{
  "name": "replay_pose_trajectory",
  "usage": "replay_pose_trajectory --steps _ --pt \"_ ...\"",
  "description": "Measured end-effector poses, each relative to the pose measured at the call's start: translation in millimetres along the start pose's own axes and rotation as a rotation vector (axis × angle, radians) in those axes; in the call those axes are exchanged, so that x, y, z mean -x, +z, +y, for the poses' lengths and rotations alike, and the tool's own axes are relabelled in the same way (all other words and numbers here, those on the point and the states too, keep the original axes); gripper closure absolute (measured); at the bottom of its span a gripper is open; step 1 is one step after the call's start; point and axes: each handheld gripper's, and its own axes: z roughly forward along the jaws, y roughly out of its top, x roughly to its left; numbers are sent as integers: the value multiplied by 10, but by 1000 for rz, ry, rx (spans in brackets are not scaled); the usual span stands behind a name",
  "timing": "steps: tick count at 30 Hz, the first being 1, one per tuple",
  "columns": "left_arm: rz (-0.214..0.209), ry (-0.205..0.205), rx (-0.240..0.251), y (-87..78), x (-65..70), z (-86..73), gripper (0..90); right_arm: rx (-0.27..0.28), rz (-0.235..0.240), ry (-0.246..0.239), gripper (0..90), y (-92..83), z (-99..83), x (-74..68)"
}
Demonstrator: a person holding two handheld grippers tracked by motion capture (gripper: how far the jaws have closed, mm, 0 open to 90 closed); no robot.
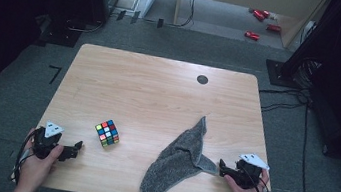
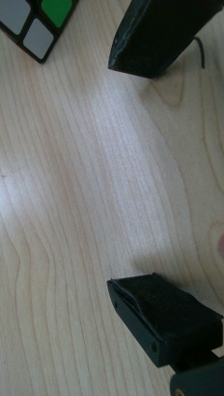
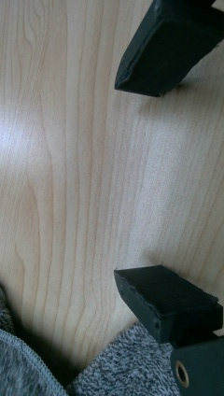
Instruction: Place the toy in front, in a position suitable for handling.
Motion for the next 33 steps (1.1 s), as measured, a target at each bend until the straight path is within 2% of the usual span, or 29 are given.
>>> replay_pose_trajectory --steps 7,9,12,15,21,24,27,28,31,33 --pt "15 -16 -1 3 17 4 2 5 3 -2 91 0 -5 1" --pt "12 -12 0 1 14 2 2 9 3 -5 132 -7 -4 -1" --pt "9 -10 -4 -5 14 0 2 11 7 -3 140 -30 -15 -1" --pt "-21 11 -3 -27 9 -10 2 8 20 -5 140 -68 -20 -20" --pt "-31 -5 14 -44 2 -4 2 44 39 -6 149 -189 3 -75" --pt "-56 -6 9 -42 17 0 2 81 49 -12 158 -300 67 -184" --pt "-71 -3 13 -47 30 3 2 88 57 -28 158 -326 93 -259" --pt "-84 6 13 -46 50 8 2 89 72 -39 157 -335 113 -337" --pt "-100 12 16 -46 71 17 2 90 89 -44 156 -347 129 -393" --pt "-133 23 18 -41 122 33 2 103 108 -60 156 -389 157 -480"
